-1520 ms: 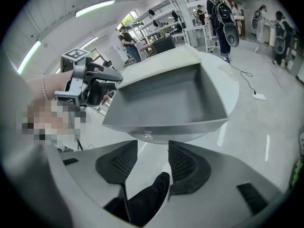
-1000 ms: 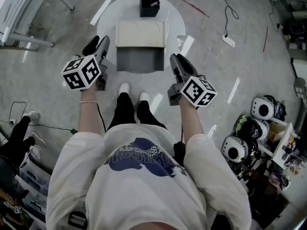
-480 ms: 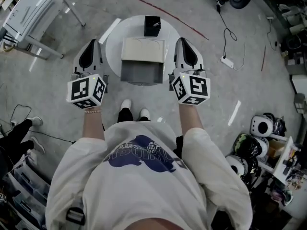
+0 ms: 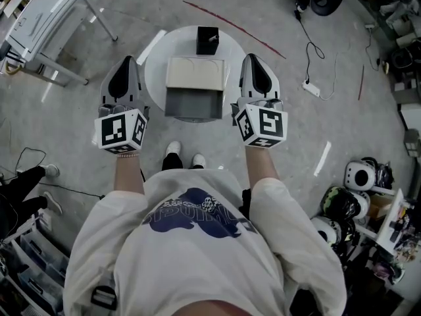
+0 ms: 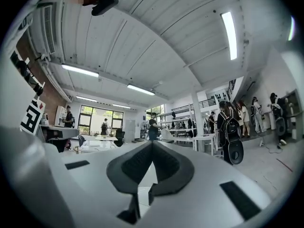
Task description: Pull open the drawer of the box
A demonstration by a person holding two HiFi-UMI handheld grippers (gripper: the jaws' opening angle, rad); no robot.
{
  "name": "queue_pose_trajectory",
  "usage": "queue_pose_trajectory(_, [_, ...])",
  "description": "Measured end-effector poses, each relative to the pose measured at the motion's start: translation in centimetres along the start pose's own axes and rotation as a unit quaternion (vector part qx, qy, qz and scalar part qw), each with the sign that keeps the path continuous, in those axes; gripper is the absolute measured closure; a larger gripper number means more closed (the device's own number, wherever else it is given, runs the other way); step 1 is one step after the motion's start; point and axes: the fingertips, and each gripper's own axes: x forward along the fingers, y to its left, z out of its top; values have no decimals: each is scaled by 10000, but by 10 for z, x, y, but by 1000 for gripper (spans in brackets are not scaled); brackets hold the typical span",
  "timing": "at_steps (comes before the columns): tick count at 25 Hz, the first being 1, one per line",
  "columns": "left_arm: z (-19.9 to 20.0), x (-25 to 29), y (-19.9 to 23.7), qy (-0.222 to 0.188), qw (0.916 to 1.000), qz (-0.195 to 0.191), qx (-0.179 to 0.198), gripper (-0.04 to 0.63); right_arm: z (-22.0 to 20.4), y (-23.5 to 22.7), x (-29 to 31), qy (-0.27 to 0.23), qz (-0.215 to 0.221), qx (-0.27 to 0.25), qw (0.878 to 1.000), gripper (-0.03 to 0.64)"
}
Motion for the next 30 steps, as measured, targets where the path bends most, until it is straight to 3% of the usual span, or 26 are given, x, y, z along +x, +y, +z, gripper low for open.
queue_pose_trajectory(13, [-2, 6, -6, 52, 9998, -144, 102, 588, -6, 3, 0, 208, -60, -434, 9988, 620])
queue_pose_trajectory(30, [-3, 5, 1, 57, 9999, -61, 101, 588, 2, 8, 2, 117, 26, -575, 9983, 620])
